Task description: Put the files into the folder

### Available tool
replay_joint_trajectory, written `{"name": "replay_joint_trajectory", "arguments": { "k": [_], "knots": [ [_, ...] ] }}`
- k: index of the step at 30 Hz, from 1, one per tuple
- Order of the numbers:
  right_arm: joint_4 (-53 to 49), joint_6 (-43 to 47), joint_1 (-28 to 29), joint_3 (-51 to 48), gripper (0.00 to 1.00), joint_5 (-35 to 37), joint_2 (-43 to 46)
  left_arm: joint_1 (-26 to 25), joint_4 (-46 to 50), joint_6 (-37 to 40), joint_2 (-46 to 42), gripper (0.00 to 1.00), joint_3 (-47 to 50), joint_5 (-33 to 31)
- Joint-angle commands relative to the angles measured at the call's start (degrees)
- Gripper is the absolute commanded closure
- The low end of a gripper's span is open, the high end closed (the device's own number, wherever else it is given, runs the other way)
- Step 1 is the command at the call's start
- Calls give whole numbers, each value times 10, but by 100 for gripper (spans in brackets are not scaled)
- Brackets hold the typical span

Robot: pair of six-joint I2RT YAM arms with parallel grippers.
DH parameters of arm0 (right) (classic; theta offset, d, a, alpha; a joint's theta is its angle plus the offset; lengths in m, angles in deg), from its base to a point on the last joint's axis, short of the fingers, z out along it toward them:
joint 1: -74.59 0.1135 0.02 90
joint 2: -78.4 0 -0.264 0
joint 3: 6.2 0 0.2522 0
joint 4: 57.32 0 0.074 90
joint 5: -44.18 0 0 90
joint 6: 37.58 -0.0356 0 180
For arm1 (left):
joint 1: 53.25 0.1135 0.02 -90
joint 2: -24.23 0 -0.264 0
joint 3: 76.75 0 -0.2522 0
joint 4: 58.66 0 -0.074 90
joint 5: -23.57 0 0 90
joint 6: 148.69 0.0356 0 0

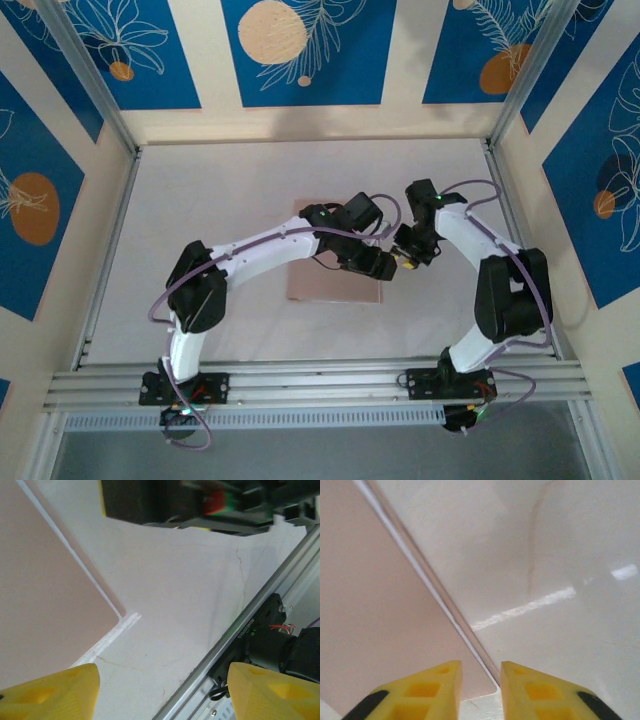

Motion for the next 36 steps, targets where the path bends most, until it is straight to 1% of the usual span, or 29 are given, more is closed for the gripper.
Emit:
{"name": "replay_joint_trajectory", "arguments": {
  "k": [1,2,3,4,6,9,10,12,13,15,16,17,18,19,20,22,24,25,27,29,30,32,36],
  "knots": [
    [-45,-8,-15,13,58,61,56,2,-18,-13,-5,31,-11,16],
    [-41,-3,-17,12,44,67,73,6,-20,-17,-12,27,-6,11],
    [-31,3,-18,11,14,71,96,11,-27,-25,-22,21,2,5],
    [-17,13,-18,6,0,72,119,17,-36,-33,-35,15,15,2],
    [25,35,-19,-9,1,76,180,39,-73,-59,-72,0,62,-1],
    [71,77,-19,-23,1,105,263,84,-128,-105,-134,0,137,-1],
    [71,85,-18,-22,1,131,281,98,-139,-116,-151,0,158,-1],
    [62,71,-11,-28,1,240,315,130,-162,-131,-195,0,207,-15],
    [92,81,-11,-48,1,275,336,142,-170,-132,-215,0,227,-24],
    [251,175,-19,-159,1,279,404,168,-179,-132,-266,0,272,-55],
    [339,202,-19,-216,1,287,434,178,-175,-130,-286,0,287,-73],
    [434,236,-20,-291,1,297,463,190,-159,-126,-305,0,297,-95],
    [555,289,-20,-363,1,291,482,200,-136,-119,-319,0,302,-121],
    [625,317,-21,-414,1,285,489,206,-115,-110,-330,0,303,-144],
    [674,334,-24,-453,1,276,491,208,-85,-94,-342,0,302,-182],
    [680,341,-34,-479,1,255,477,208,-40,-72,-360,0,303,-250],
    [651,313,-49,-481,1,249,448,208,-3,-66,-377,0,309,-323],
    [657,308,-52,-484,1,243,436,208,16,-66,-383,0,314,-353],
    [726,319,-60,-510,1,224,403,209,43,-60,-398,0,328,-407],
    [797,319,-72,-523,1,209,355,209,54,-44,-411,0,348,-440],
    [805,320,-80,-511,1,197,329,209,61,-44,-419,0,359,-456],
    [872,333,-93,-503,1,171,271,210,71,-39,-431,0,373,-478],
    [981,347,-107,-464,1,138,148,211,49,-15,-461,0,416,-489]
  ]
}}
